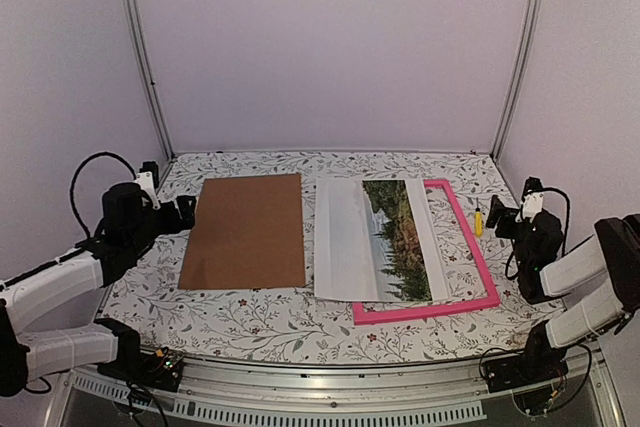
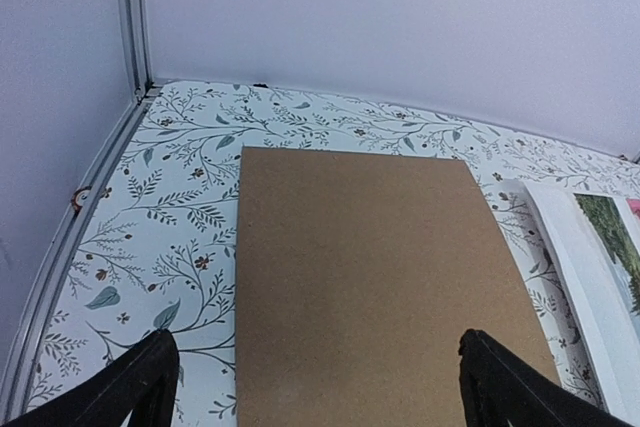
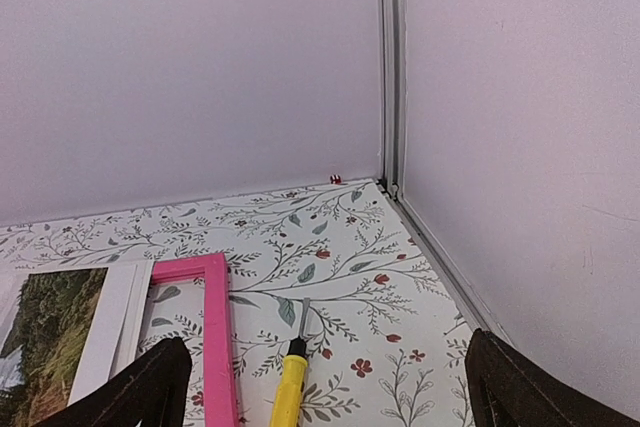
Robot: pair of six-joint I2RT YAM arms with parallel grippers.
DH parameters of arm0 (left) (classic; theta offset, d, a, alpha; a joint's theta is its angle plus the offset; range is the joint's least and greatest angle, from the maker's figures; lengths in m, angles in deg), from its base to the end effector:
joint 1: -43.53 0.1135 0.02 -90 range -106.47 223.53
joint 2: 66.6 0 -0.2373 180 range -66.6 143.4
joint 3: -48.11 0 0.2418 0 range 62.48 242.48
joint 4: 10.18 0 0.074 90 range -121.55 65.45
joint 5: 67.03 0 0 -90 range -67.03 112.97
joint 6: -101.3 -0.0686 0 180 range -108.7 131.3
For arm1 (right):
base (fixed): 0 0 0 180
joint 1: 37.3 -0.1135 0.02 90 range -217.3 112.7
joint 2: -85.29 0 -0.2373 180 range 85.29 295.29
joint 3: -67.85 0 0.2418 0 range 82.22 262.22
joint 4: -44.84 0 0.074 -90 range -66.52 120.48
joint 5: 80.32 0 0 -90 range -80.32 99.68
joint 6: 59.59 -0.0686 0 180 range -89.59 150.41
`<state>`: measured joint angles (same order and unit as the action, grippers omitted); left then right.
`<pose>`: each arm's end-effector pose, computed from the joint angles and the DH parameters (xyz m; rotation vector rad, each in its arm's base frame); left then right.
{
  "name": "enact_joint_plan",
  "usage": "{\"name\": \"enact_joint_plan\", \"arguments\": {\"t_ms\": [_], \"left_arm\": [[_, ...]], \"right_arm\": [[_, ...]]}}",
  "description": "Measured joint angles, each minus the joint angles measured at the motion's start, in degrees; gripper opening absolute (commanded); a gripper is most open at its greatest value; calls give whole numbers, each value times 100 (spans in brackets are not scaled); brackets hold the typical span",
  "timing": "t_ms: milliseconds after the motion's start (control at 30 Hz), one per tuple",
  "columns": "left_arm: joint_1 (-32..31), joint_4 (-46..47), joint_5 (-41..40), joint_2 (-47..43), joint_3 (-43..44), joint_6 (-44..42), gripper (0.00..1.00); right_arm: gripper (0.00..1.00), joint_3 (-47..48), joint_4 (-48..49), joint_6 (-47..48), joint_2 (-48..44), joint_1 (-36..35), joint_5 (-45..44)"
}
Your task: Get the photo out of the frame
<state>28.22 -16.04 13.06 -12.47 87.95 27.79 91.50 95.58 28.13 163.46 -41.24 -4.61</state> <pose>0.2425 -0.0541 0.1973 -0.1359 1.9176 -0.2071 0.2524 0.0004 0.1396 0.1671 1.6275 -0.1209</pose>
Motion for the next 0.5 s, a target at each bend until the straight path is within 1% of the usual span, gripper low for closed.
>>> {"name": "enact_joint_plan", "arguments": {"t_ms": [67,133,233,367,500], "left_arm": [[114,63,-131,-140,-173,-2,99],[264,149,-306,-258,-332,-11,99],[531,474,-546,-326,-566,-44,99],[852,1473,-874,-188,-1058,-201,99],[1049,2758,-1180,643,-1331,-575,99]], "right_arm": [[99,-68,660,111,330,0,22],[99,-61,1051,195,664,2,81],[99,87,1145,304,1012,0,155],[99,245,1169,365,1043,15,199],[99,256,1174,367,1043,22,168]]}}
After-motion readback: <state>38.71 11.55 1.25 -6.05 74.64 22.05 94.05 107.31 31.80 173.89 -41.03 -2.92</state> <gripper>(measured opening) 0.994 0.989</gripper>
